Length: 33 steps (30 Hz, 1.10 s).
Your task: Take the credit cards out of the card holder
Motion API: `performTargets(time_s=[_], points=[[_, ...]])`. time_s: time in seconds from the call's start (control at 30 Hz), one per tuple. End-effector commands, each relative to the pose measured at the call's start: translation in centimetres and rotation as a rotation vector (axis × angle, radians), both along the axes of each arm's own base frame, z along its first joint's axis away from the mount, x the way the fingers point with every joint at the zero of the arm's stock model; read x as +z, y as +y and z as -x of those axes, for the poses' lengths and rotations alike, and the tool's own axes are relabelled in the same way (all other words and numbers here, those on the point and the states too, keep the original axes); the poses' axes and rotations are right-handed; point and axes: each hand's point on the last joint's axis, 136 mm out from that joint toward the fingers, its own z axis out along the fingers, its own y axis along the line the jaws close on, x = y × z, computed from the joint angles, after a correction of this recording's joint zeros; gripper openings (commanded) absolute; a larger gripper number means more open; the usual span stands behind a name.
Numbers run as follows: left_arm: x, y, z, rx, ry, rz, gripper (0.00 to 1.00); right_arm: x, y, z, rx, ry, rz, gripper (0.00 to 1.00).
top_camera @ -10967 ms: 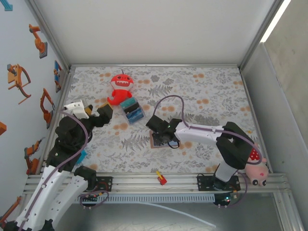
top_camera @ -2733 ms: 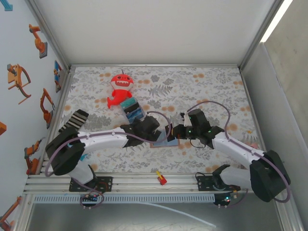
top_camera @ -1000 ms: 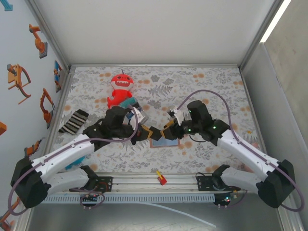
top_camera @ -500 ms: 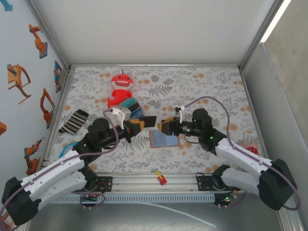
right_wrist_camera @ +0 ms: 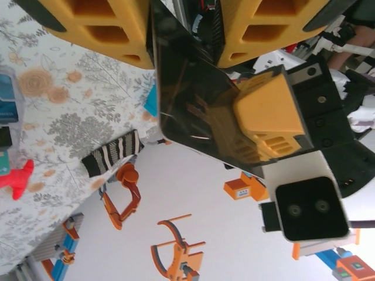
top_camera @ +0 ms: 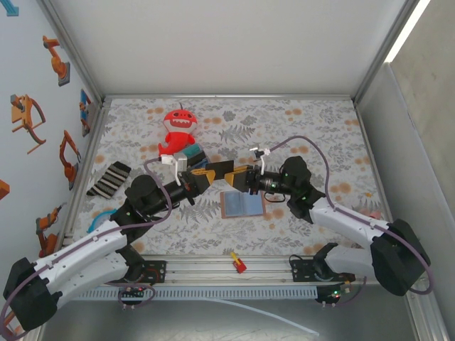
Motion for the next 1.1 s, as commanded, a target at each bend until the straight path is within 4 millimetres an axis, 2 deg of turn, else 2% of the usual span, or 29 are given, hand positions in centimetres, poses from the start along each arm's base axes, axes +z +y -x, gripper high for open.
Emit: performTargets(time_s=[0.0, 0.1, 0.17, 0.2, 0.27, 0.3, 0.43, 0.57, 0.7, 0.83, 1.07], points=[[0.5, 0.0, 0.4, -0.024, -0.007, 0.039, 0.00, 3.8, -0.1, 1.2, 0.042, -0.104, -0.085, 0.22], [0.3, -0.1, 0.3, -0.023, 0.002, 0.034, 0.03, 4.2, -0.3, 1.7, 0.053, -0.120, -0.091, 0.08], [0.2, -0.1, 0.3, -0.024, 0.007, 0.021, 0.17, 4.2, -0.4, 1.9, 0.061, -0.126, -0.092, 0.00], [0.2, -0.1, 0.3, -0.021, 0.006, 0.013, 0.25, 4.2, -0.4, 2.0, 0.065, -0.129, -0.092, 0.00], [0.2, 0.1, 0.4, -0.018, -0.003, -0.021, 0.48, 4.1, -0.5, 2.2, 0.070, -0.131, -0.086, 0.00], [0.4, 0.2, 0.4, -0.013, -0.013, -0.040, 0.54, 4.0, -0.5, 2.2, 0.072, -0.132, -0.080, 0.00], [1.2, 1.3, 0.8, 0.007, -0.070, -0.182, 0.64, 2.3, -0.4, 1.9, 0.057, -0.122, 0.020, 0.00], [1.4, 2.7, 1.0, 0.025, -0.111, -0.350, 0.67, 1.1, -1.0, 2.4, 0.041, -0.143, 0.144, 0.00], [1.3, 2.9, 1.1, 0.007, -0.132, -0.452, 0.74, 1.4, -1.7, 3.4, 0.058, -0.166, 0.192, 0.00], [1.2, 1.4, 2.0, -0.132, -0.142, -0.526, 0.74, 1.6, -1.9, 4.7, 0.111, -0.174, 0.214, 0.00], [2.0, -1.4, 3.4, -0.332, -0.140, -0.517, 0.63, 1.0, -2.1, 5.9, 0.167, -0.167, 0.264, 0.00]])
